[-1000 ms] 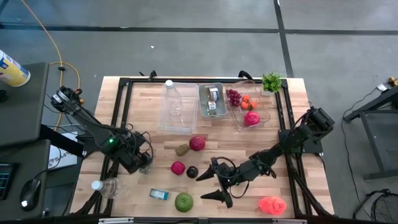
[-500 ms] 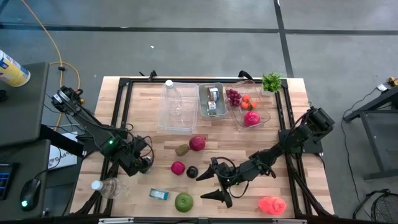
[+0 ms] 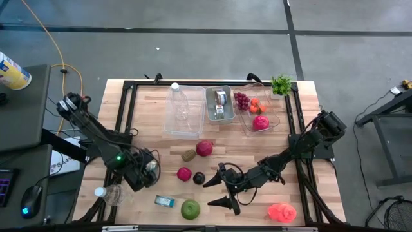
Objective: Pick & Place Food Item
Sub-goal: Put the green canned tuna into the white bin
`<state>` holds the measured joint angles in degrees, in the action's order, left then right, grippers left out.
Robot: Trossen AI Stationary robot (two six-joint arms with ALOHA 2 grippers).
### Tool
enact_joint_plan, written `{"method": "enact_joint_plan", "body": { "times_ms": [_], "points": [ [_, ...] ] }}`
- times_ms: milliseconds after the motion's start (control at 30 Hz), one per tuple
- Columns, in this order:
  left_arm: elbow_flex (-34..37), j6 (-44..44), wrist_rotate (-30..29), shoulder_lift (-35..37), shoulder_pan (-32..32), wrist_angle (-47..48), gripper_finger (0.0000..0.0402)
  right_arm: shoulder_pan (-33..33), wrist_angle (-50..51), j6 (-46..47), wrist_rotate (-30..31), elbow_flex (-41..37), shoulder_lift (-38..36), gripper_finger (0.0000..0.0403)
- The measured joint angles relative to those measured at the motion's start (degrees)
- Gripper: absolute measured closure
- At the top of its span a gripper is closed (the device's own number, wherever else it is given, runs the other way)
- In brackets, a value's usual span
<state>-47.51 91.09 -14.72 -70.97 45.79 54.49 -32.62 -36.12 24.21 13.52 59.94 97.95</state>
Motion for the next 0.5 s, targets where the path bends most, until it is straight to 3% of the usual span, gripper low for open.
{"method": "enact_joint_plan", "body": {
  "times_ms": [300, 500],
  "points": [
    [0.0, 1.4, 0.0, -0.3, 0.0, -0.8, 0.0022, 0.0, -0.1, 0.0, 0.0, 0.0, 0.0, 0.0092],
    [0.0, 2.4, 0.0, -0.3, 0.0, -0.8, 0.0045, 0.0, -0.1, 0.0, 0.0, 0.0, 0.0, 0.0092]
  ]
}}
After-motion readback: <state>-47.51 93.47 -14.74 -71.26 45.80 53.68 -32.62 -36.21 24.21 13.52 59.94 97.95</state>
